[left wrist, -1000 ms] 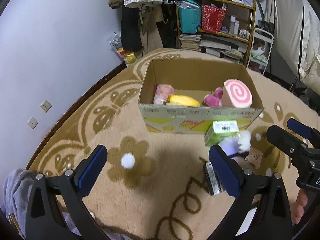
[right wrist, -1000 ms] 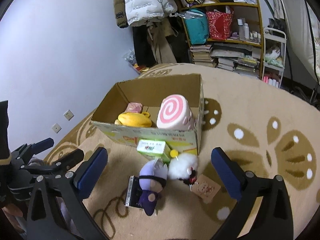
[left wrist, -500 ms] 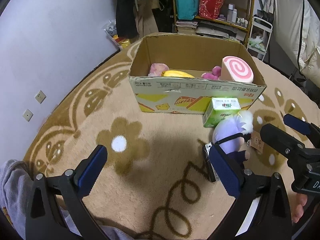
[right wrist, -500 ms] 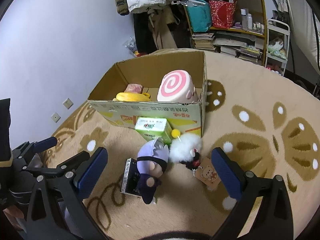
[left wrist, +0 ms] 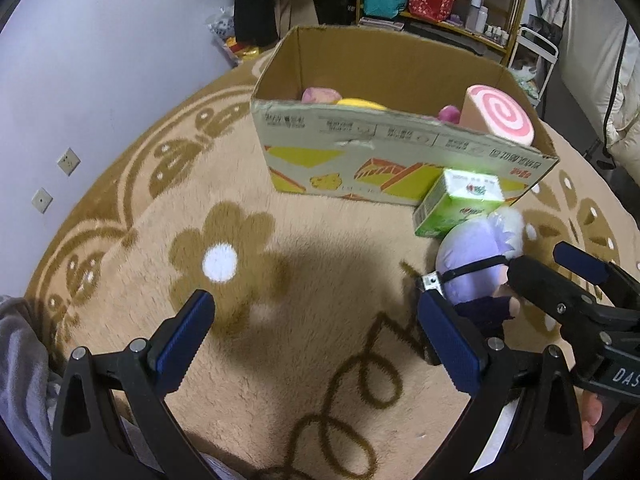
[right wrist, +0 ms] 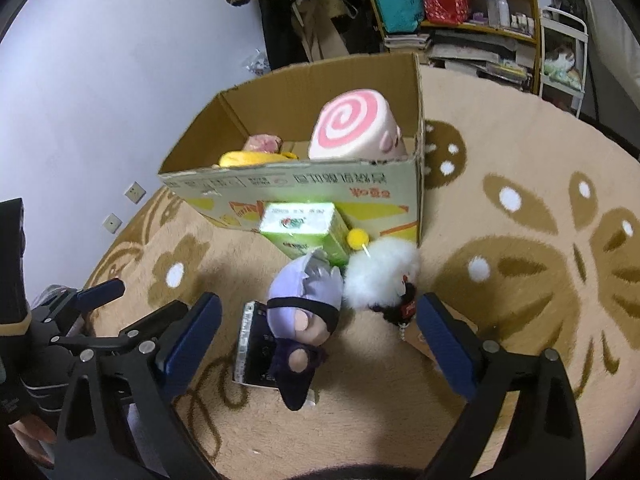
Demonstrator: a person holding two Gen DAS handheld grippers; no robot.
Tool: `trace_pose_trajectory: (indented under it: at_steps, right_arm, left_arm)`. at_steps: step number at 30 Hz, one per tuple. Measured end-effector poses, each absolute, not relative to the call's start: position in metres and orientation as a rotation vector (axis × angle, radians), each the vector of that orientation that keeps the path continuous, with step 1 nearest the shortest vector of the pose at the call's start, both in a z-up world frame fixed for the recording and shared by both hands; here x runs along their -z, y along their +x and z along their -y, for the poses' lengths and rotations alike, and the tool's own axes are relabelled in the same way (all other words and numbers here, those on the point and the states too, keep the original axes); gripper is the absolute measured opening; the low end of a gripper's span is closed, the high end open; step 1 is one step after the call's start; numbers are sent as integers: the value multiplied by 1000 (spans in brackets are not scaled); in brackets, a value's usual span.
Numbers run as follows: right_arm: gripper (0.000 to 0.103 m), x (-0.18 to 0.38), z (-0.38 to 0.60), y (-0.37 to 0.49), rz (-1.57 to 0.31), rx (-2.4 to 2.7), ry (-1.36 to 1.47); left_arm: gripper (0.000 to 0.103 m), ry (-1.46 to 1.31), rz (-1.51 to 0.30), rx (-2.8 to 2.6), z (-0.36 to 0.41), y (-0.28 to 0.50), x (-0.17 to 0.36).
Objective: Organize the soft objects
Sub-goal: 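Open both tools and withdraw them toward the remaining toys, then grasp the black Face packet with the left tool while the right tool grasps the purple-haired doll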
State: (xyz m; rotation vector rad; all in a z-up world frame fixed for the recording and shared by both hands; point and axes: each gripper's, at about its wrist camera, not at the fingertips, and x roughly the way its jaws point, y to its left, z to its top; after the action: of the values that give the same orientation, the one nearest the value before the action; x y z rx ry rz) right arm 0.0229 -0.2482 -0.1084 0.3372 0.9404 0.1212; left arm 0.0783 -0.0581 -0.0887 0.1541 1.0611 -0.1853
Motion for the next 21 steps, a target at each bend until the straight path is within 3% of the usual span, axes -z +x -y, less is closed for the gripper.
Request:
trace_pose_trajectory:
  at_steps: [9,19,21]
  right_arm:
    - [100,114,237,30,-960,-140,326]
    - [78,127,235,38,-1014,-191,401]
    - [66,129,237,39,-1018,-202,423]
  left_arm:
    - [101,147,-1113,199,60,84,105]
    - [101,154,-1125,256,74,86,113]
    - [101,147,-1134,265,75,87,115]
